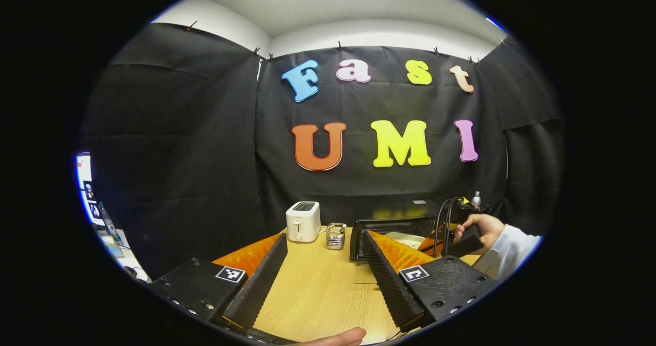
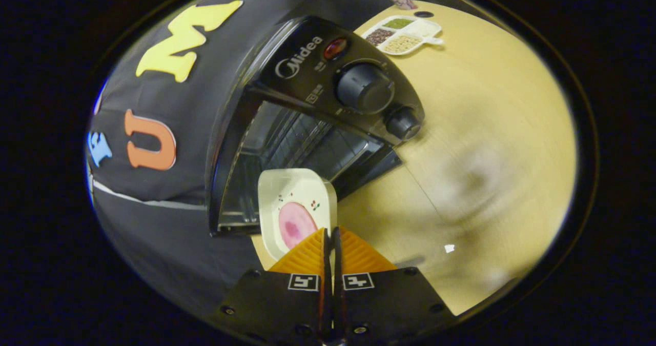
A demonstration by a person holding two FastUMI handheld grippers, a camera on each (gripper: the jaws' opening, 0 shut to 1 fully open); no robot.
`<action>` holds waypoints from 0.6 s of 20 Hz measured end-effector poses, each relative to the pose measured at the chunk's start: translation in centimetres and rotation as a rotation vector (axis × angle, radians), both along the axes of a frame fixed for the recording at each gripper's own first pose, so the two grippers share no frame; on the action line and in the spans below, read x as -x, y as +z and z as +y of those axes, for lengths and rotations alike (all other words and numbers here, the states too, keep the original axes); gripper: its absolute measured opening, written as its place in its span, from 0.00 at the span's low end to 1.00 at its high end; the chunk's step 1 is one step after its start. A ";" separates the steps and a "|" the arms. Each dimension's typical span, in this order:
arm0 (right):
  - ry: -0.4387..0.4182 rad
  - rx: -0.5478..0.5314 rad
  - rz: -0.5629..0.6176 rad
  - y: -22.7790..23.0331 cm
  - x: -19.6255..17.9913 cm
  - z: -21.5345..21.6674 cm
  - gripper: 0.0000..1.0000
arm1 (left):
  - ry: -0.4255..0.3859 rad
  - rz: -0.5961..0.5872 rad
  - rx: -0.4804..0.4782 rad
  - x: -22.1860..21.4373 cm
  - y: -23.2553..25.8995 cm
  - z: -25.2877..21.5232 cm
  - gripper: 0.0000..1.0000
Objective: Open the electric oven with the left hand, put the food in, and close the electric oven.
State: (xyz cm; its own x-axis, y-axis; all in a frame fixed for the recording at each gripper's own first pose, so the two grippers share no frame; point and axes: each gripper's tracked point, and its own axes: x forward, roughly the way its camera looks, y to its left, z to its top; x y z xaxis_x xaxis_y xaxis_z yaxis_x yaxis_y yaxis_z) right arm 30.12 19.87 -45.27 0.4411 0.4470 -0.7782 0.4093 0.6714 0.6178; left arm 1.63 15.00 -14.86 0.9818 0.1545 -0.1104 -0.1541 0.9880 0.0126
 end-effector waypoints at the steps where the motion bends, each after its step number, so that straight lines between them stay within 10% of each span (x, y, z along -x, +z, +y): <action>1: -0.039 -0.007 -0.007 -0.3 -0.7 0.1 0.04 | 0.004 0.001 -0.002 0.0 -0.2 0.3 0.93; 6: -0.269 -0.060 -0.078 -0.5 -3.9 -0.1 0.04 | 0.001 0.004 0.015 0.0 -0.4 1.0 0.93; 12: -0.353 -0.107 -0.119 -1.6 -6.6 2.8 0.04 | 0.000 0.005 -0.003 0.0 -0.7 1.4 0.93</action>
State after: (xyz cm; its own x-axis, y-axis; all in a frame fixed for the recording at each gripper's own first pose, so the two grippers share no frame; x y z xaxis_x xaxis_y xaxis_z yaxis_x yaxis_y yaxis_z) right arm 36.73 22.69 -46.86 0.6665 0.3271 -0.6699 0.5254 0.4314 0.7334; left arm 1.64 16.37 -15.52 0.9812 0.1551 -0.1146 -0.1542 0.9879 0.0162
